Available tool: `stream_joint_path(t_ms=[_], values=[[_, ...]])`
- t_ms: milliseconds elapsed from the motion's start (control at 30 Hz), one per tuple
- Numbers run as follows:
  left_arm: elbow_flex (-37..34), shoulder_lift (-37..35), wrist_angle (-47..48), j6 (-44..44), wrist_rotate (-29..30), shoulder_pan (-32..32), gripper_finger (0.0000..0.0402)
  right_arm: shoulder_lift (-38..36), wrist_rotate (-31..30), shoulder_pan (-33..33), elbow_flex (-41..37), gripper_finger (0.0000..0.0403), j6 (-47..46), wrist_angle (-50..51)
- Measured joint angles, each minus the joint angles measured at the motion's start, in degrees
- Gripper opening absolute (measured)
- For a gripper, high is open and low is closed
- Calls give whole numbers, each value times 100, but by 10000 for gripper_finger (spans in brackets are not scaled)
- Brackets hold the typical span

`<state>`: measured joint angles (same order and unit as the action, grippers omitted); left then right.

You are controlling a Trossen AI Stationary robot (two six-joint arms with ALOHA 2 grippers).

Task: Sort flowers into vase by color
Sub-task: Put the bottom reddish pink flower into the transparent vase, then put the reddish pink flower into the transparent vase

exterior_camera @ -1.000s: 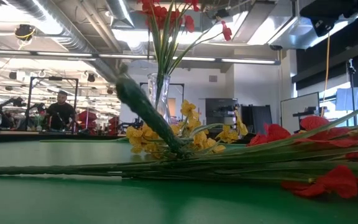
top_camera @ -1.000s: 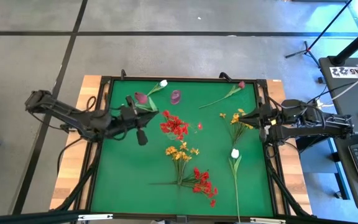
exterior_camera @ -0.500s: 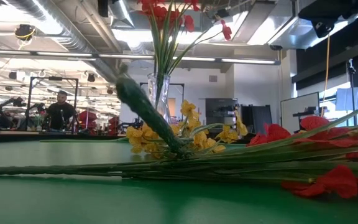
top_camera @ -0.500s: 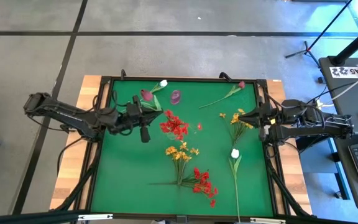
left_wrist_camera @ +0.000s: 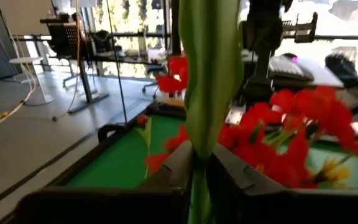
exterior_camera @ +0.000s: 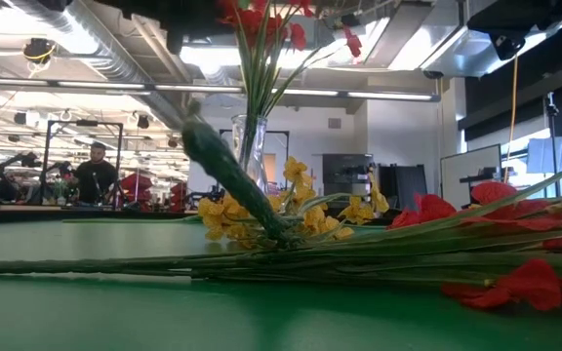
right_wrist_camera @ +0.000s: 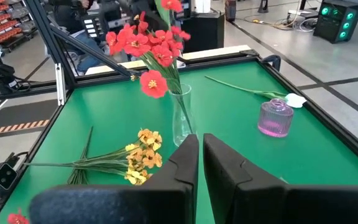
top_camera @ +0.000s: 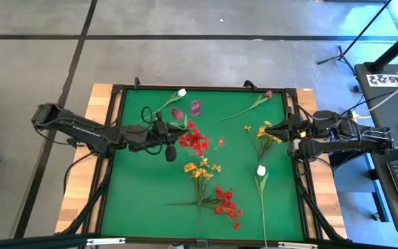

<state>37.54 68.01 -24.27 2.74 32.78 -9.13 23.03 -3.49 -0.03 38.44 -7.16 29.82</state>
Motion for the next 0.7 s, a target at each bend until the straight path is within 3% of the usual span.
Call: stream_joint_path(t_ms=[233, 500, 700], values=[[0, -51, 980, 291, 152, -107, 109, 0, 0, 2, 0, 26, -9, 0], [46, -243, 1405, 442, 644, -367, 215, 0, -4, 0, 0, 26, -9, 0], [587, -682, 2559, 625, 1086, -727, 251, 13, -1126, 0, 0, 26, -2, 27]])
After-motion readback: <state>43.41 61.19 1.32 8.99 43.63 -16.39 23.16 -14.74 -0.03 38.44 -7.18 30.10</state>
